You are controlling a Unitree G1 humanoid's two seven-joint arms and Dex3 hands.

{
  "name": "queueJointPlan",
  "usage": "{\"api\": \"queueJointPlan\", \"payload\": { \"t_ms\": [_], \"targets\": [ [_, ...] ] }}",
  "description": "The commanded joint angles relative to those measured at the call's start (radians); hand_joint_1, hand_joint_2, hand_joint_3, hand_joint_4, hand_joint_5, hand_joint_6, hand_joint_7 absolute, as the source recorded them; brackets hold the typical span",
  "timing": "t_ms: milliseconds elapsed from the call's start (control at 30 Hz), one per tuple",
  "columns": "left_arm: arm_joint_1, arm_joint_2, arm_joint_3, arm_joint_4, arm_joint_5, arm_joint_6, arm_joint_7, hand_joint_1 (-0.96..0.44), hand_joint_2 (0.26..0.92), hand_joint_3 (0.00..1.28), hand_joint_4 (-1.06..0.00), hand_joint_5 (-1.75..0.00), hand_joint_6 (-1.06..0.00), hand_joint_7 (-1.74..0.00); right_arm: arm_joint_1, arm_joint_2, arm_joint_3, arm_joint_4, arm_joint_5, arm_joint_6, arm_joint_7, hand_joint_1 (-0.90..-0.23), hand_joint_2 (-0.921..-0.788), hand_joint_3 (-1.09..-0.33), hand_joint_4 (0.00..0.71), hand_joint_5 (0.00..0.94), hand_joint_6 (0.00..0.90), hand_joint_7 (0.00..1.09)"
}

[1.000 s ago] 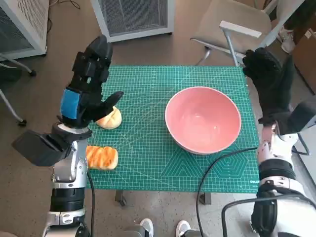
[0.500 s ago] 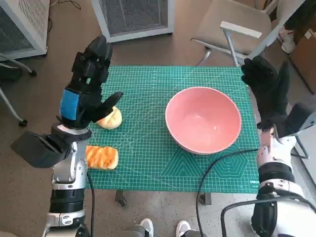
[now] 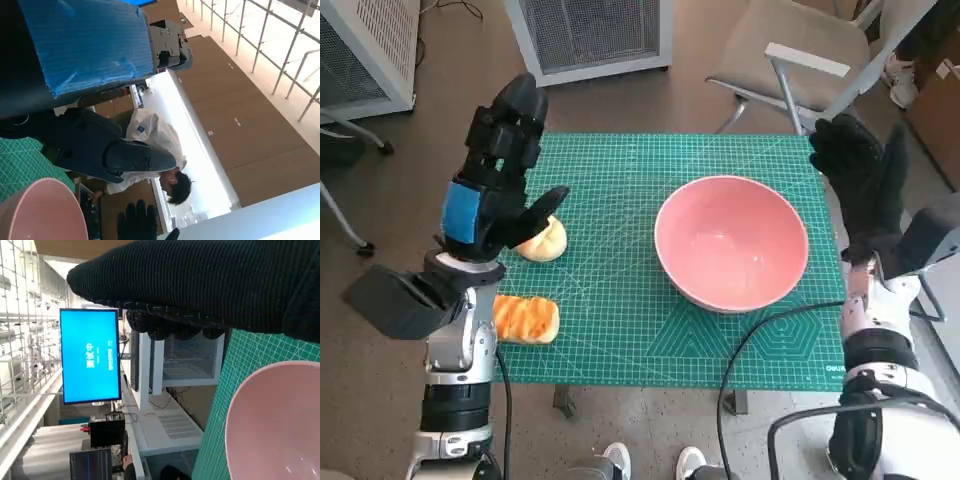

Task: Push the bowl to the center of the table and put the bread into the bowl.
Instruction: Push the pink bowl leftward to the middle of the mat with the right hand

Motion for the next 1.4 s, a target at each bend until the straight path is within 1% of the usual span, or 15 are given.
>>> {"api": "queueJointPlan", "payload": {
  "t_ms": [33, 100, 233, 500, 600, 767, 867, 967, 1200, 1300, 1400],
  "targets": [
    [0.030, 0.005, 0.011, -0.031, -0.012, 0.014, 0.001, -0.37, 0.919, 0.26, -0.05, 0.00, 0.00, -0.47, 0.075, 0.016, -0.001, 0.032, -0.017, 0.074, -0.038, -0.530, -0.921, -0.679, 0.121, 0.006, 0.225, 0.10],
    [0.032, 0.005, 0.011, -0.034, -0.012, 0.017, 0.001, -0.37, 0.919, 0.26, -0.05, 0.00, 0.00, -0.47, 0.076, 0.016, -0.001, 0.029, -0.018, 0.077, -0.040, -0.529, -0.921, -0.676, 0.122, 0.006, 0.230, 0.10],
    [0.050, 0.012, 0.014, -0.065, -0.007, 0.036, 0.010, -0.36, 0.920, 0.27, -0.05, 0.00, 0.00, -0.47, 0.086, 0.029, -0.001, 0.026, -0.023, 0.083, -0.042, -0.524, -0.921, -0.675, 0.124, 0.006, 0.241, 0.10],
    [0.061, 0.017, 0.016, -0.089, -0.002, 0.056, 0.019, -0.35, 0.917, 0.28, -0.03, 0.00, 0.00, -0.47, 0.090, 0.041, 0.001, 0.025, -0.033, 0.083, -0.047, -0.520, -0.921, -0.670, 0.138, 0.010, 0.255, 0.09],
    [0.064, 0.020, 0.018, -0.094, 0.000, 0.059, 0.023, -0.35, 0.915, 0.28, -0.03, 0.00, 0.00, -0.46, 0.093, 0.047, 0.002, 0.025, -0.038, 0.080, -0.044, -0.530, -0.921, -0.667, 0.143, 0.011, 0.259, 0.09],
    [0.067, 0.022, 0.020, -0.100, -0.001, 0.064, 0.024, -0.35, 0.910, 0.30, -0.02, 0.00, 0.00, -0.45, 0.095, 0.051, -0.008, 0.025, -0.034, 0.083, -0.034, -0.561, -0.921, -0.654, 0.146, 0.008, 0.260, 0.08],
    [0.068, 0.022, 0.020, -0.103, 0.000, 0.066, 0.025, -0.36, 0.908, 0.30, -0.02, 0.00, 0.00, -0.45, 0.095, 0.053, -0.012, 0.025, -0.031, 0.085, -0.031, -0.564, -0.921, -0.652, 0.146, 0.008, 0.261, 0.08],
    [0.073, 0.024, 0.023, -0.110, 0.000, 0.069, 0.027, -0.35, 0.905, 0.31, -0.02, 0.00, 0.00, -0.44, 0.098, 0.059, -0.008, 0.027, -0.036, 0.089, -0.024, -0.573, -0.921, -0.633, 0.134, 0.003, 0.248, 0.07],
    [0.078, 0.026, 0.024, -0.125, 0.003, 0.077, 0.031, -0.35, 0.898, 0.33, -0.02, 0.00, 0.00, -0.44, 0.100, 0.061, -0.002, 0.027, -0.045, 0.089, -0.028, -0.568, -0.921, -0.636, 0.122, 0.000, 0.234, 0.06],
    [0.080, 0.026, 0.024, -0.132, 0.005, 0.082, 0.034, -0.34, 0.857, 0.41, -0.01, 0.00, 0.00, -0.44, 0.100, 0.064, 0.002, 0.026, -0.049, 0.086, -0.031, -0.553, -0.921, -0.652, 0.122, 0.001, 0.240, 0.05],
    [0.081, 0.026, 0.025, -0.131, 0.005, 0.083, 0.035, -0.34, 0.838, 0.44, -0.01, -0.01, 0.00, -0.43, 0.099, 0.067, 0.003, 0.026, -0.048, 0.085, -0.032, -0.540, -0.921, -0.665, 0.124, 0.002, 0.246, 0.06]
  ]
}}
